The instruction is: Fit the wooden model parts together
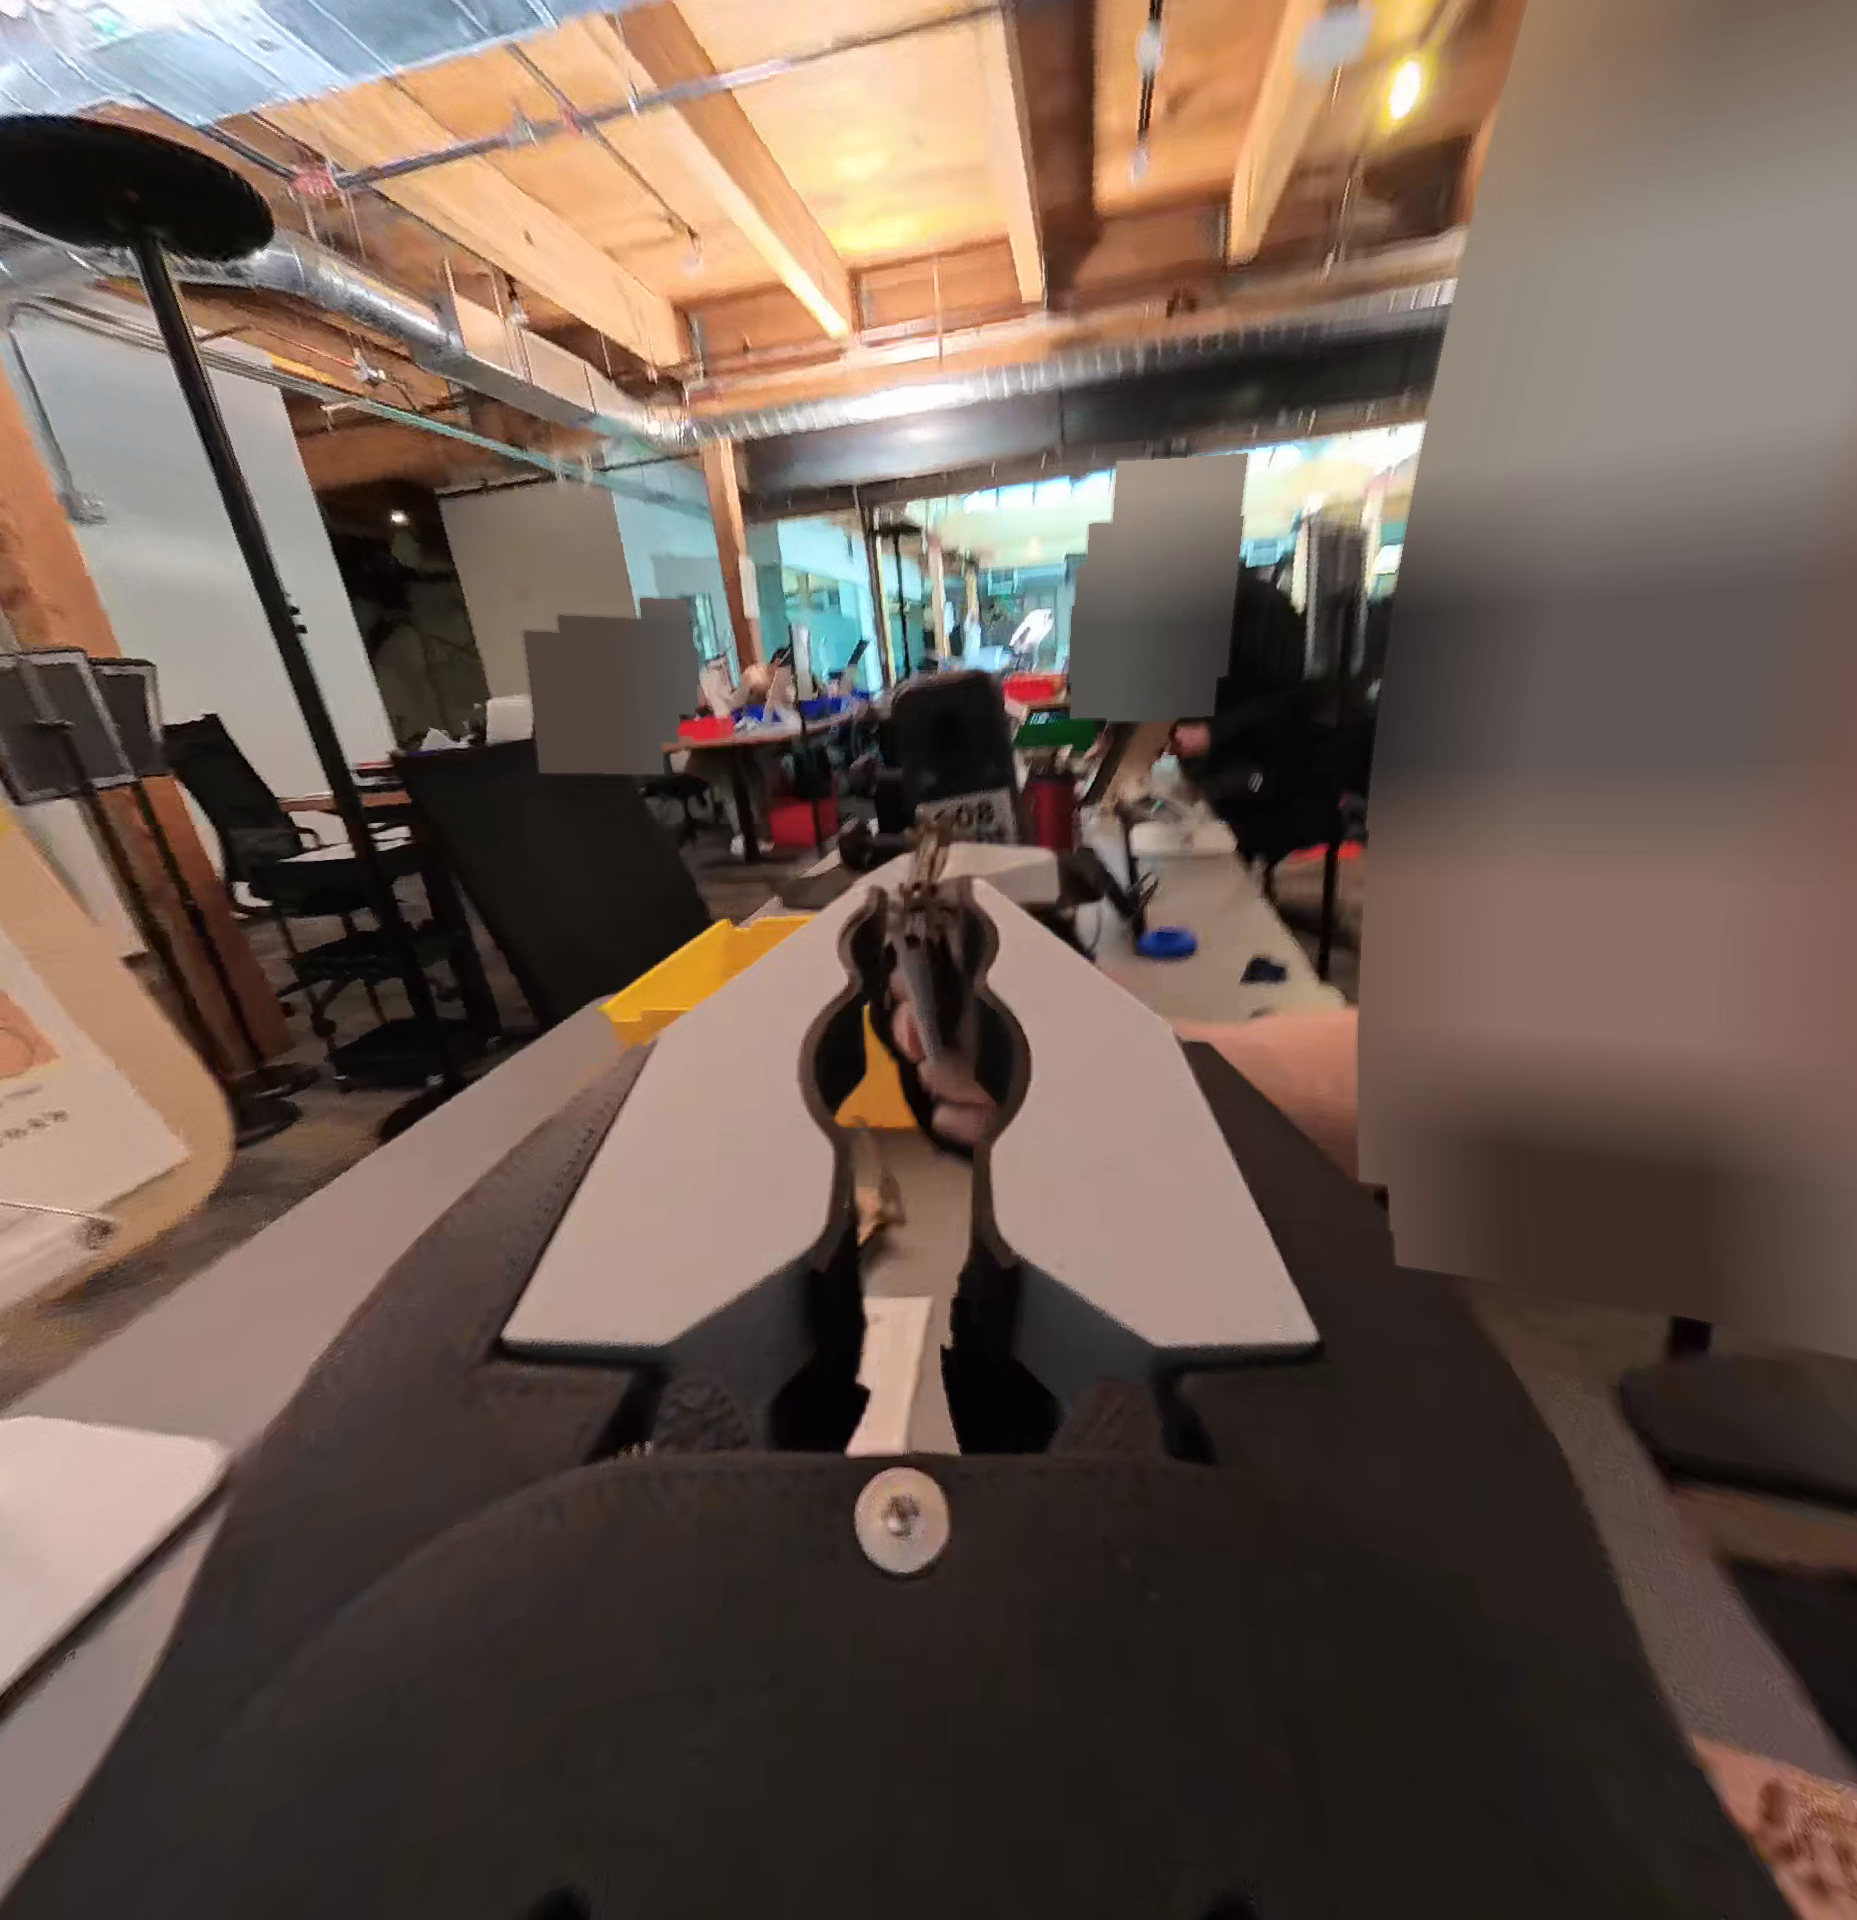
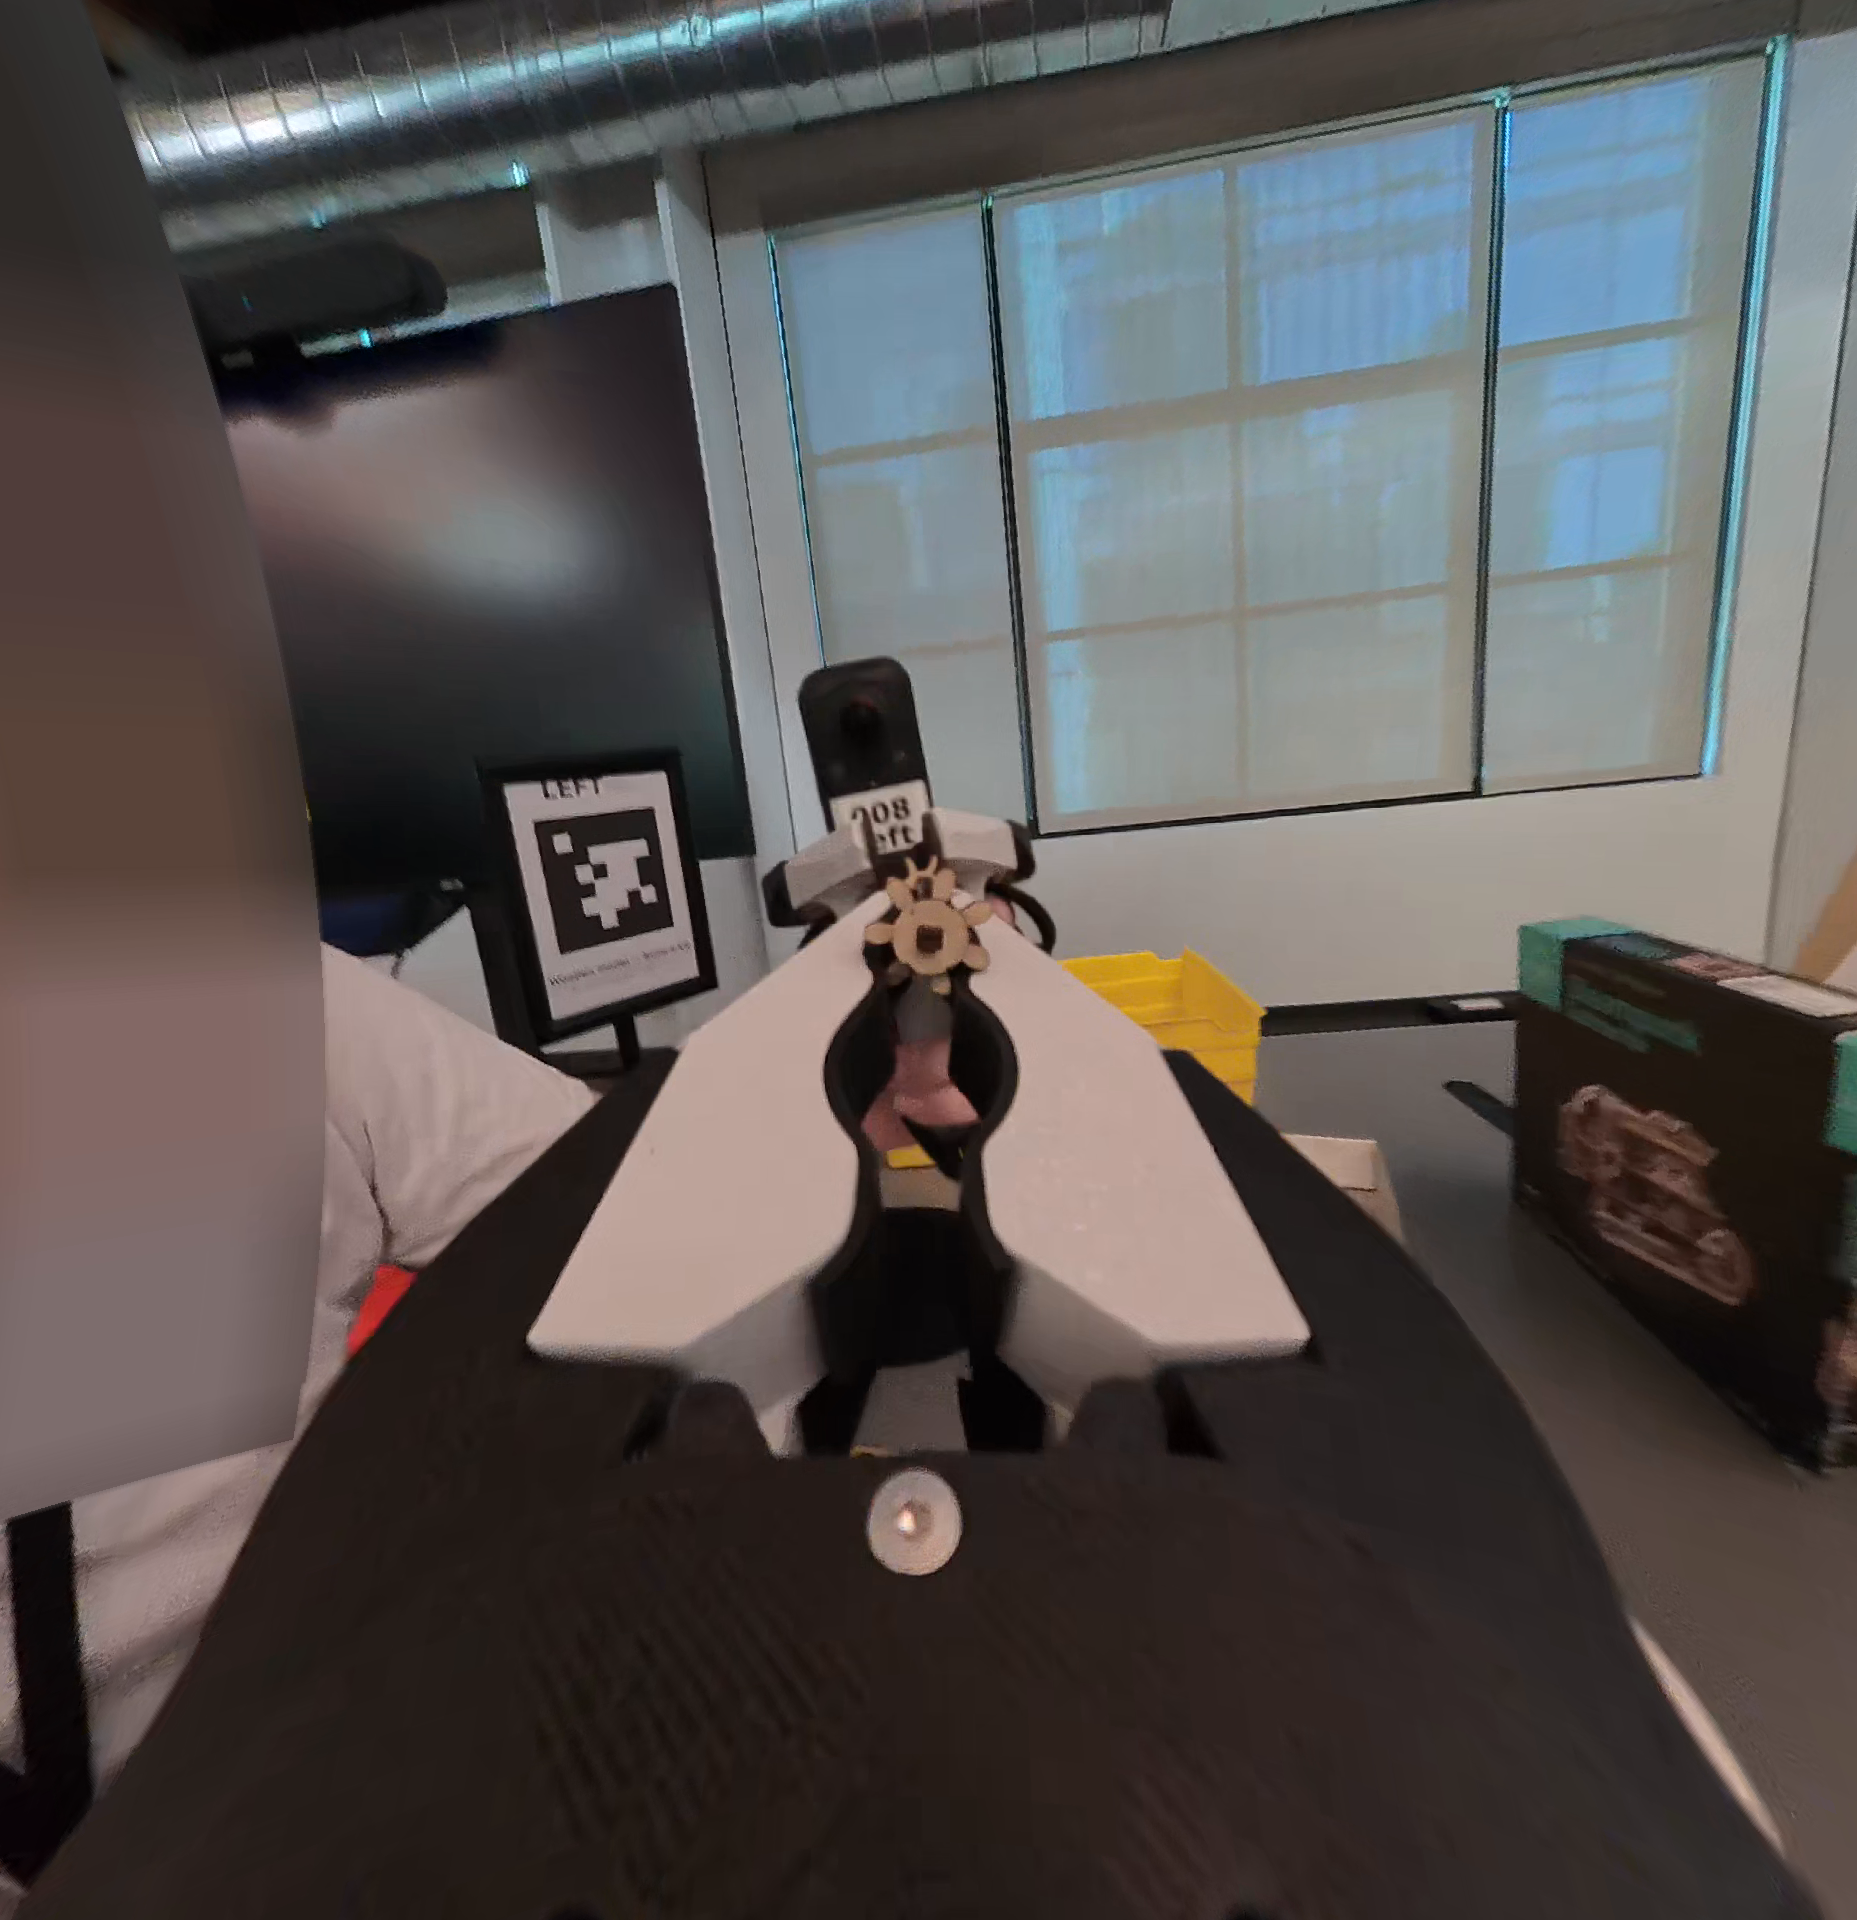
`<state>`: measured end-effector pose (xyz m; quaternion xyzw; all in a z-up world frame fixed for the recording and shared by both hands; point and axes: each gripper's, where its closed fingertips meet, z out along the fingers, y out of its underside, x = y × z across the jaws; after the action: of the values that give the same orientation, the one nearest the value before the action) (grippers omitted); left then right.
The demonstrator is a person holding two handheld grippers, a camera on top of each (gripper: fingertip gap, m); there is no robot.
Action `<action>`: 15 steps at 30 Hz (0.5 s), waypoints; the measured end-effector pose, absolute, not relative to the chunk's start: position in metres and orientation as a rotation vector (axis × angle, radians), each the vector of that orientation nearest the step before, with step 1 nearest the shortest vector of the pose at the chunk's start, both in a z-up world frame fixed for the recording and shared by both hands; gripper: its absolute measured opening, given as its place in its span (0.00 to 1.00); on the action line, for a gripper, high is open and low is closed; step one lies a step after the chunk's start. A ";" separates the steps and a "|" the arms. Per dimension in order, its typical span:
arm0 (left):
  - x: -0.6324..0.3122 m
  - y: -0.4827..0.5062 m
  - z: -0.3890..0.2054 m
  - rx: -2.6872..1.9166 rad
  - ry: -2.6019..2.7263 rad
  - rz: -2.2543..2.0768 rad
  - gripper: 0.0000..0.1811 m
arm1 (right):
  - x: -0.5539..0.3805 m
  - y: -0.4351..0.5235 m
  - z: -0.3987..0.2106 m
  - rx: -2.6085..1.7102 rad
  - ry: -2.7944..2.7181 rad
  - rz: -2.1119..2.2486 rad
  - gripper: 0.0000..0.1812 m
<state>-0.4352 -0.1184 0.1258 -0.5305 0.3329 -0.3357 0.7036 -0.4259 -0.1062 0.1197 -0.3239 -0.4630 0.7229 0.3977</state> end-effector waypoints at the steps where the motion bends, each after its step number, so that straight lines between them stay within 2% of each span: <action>1: -0.435 -0.121 0.126 -1.182 0.788 -0.688 0.07 | -0.424 -0.105 0.121 -0.812 -1.193 1.797 0.00; 6: -0.428 -0.122 0.113 -1.228 0.931 -0.466 0.04 | -0.417 -0.114 0.123 -0.749 -1.323 1.664 0.01; 15: -0.419 -0.128 0.101 -1.251 1.019 -0.480 0.01 | -0.419 -0.129 0.113 -0.676 -1.467 1.491 0.01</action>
<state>-0.4187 -0.1282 0.1009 -0.5541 0.4514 -0.2127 0.6663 -0.4193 -0.1287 0.1127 -0.2739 -0.5946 0.6042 0.4543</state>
